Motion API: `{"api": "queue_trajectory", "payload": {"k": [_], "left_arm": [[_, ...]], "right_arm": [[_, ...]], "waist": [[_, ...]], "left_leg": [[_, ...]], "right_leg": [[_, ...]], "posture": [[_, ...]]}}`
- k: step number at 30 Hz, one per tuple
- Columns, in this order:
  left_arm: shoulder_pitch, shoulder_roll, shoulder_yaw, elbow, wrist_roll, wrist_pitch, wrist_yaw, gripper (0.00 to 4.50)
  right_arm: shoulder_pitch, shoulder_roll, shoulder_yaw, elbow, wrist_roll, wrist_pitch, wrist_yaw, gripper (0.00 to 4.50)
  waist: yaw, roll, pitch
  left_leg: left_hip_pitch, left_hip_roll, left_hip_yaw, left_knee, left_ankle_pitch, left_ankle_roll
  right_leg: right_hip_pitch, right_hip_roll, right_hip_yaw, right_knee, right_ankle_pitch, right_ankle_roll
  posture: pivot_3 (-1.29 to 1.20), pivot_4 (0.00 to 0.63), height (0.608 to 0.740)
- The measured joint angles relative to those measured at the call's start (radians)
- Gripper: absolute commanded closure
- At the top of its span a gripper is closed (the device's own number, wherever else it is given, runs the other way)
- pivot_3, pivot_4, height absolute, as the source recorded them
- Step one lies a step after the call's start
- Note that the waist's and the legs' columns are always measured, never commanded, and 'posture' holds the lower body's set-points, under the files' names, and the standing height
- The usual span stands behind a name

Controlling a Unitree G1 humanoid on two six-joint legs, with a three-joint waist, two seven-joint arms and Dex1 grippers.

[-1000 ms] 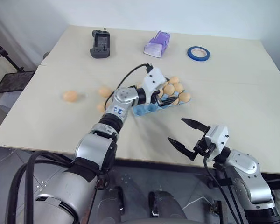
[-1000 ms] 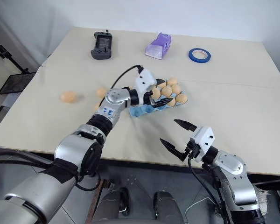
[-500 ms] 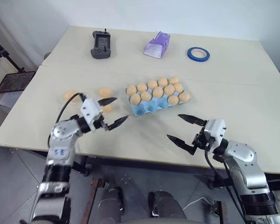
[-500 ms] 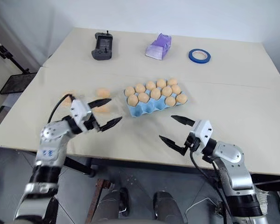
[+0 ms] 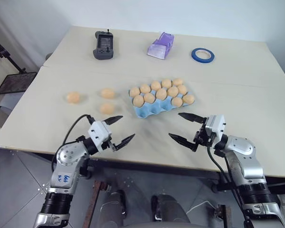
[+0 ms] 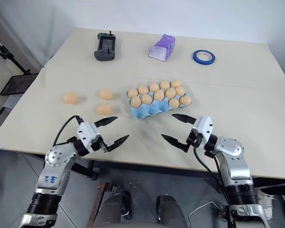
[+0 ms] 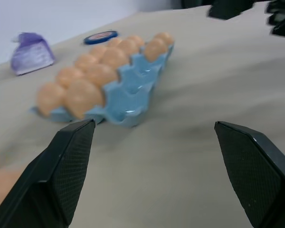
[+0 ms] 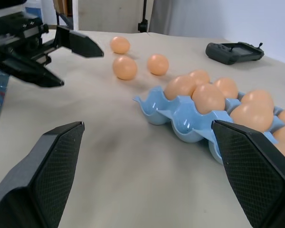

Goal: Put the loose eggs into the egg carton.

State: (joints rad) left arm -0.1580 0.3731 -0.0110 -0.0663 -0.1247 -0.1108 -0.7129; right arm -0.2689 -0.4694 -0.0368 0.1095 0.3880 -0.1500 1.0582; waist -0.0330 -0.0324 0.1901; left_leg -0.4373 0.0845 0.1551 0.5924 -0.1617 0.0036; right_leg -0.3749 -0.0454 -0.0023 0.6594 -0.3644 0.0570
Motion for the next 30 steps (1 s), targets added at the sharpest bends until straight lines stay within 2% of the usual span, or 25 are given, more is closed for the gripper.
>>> {"api": "queue_trajectory", "payload": {"k": [3, 7, 14, 17, 20, 26, 30], "left_arm": [[-0.005, -0.013, -0.052, 0.006, 0.055, -0.037, 0.023, 0.20], [-0.022, -0.028, -0.128, 0.001, 0.058, -0.055, 0.003, 0.20], [0.063, -0.043, -0.133, -0.091, 0.001, 0.011, 0.014, 0.20], [0.062, -0.053, -0.031, -0.096, -0.073, 0.080, 0.079, 0.20], [0.062, 0.000, 0.089, -0.096, -0.131, 0.121, 0.104, 0.20], [0.065, 0.108, 0.180, -0.069, -0.196, 0.163, 0.035, 0.09], [0.030, 0.138, 0.212, -0.027, -0.210, 0.178, 0.026, 0.09]], "right_arm": [[-0.007, 0.018, -0.001, 0.034, -0.013, -0.031, -0.009, 0.00], [-0.024, 0.035, -0.001, 0.043, -0.018, -0.049, -0.018, 0.00], [-0.022, 0.036, -0.001, 0.042, -0.028, -0.048, -0.036, 0.00], [0.000, 0.035, -0.001, 0.000, -0.026, -0.038, -0.046, 0.00], [0.028, 0.025, -0.001, -0.037, -0.023, -0.007, -0.047, 0.00], [0.044, -0.005, -0.001, -0.111, -0.002, 0.050, -0.032, 0.00], [0.048, -0.021, -0.001, -0.115, 0.002, 0.066, -0.024, 0.00]], "waist": [[-0.003, 0.000, 0.000], [-0.006, 0.000, 0.000], [-0.022, 0.001, 0.000], [-0.024, 0.001, 0.000], [-0.027, 0.001, 0.000], [-0.025, 0.001, 0.000], [-0.023, 0.001, -0.001]], "left_leg": [[0.000, 0.000, 0.000, 0.000, 0.000, 0.000], [0.000, 0.000, 0.000, 0.000, 0.000, 0.000], [0.000, 0.000, 0.000, -0.001, 0.000, 0.000], [0.001, 0.000, -0.003, 0.001, 0.001, 0.000], [0.001, 0.000, -0.003, 0.001, 0.001, 0.000], [0.000, 0.000, -0.003, -0.001, 0.000, -0.001], [0.000, -0.001, -0.003, -0.003, 0.000, -0.001]], "right_leg": [[0.000, 0.001, 0.000, 0.000, 0.000, 0.000], [0.000, 0.000, 0.001, 0.000, 0.000, 0.000], [0.000, 0.000, 0.000, 0.000, 0.000, 0.000], [0.000, 0.001, 0.000, 0.002, 0.000, 0.000], [0.001, 0.001, 0.000, 0.002, 0.000, 0.000], [0.000, 0.000, -0.001, 0.000, 0.000, -0.001], [0.000, -0.001, -0.001, -0.001, -0.001, -0.002]], "posture": [[0.00, 0.150, 0.740], [0.00, 0.150, 0.740], [0.00, 0.150, 0.740], [0.00, 0.150, 0.740], [0.00, 0.150, 0.740], [0.00, 0.150, 0.740], [0.00, 0.150, 0.740]]}}
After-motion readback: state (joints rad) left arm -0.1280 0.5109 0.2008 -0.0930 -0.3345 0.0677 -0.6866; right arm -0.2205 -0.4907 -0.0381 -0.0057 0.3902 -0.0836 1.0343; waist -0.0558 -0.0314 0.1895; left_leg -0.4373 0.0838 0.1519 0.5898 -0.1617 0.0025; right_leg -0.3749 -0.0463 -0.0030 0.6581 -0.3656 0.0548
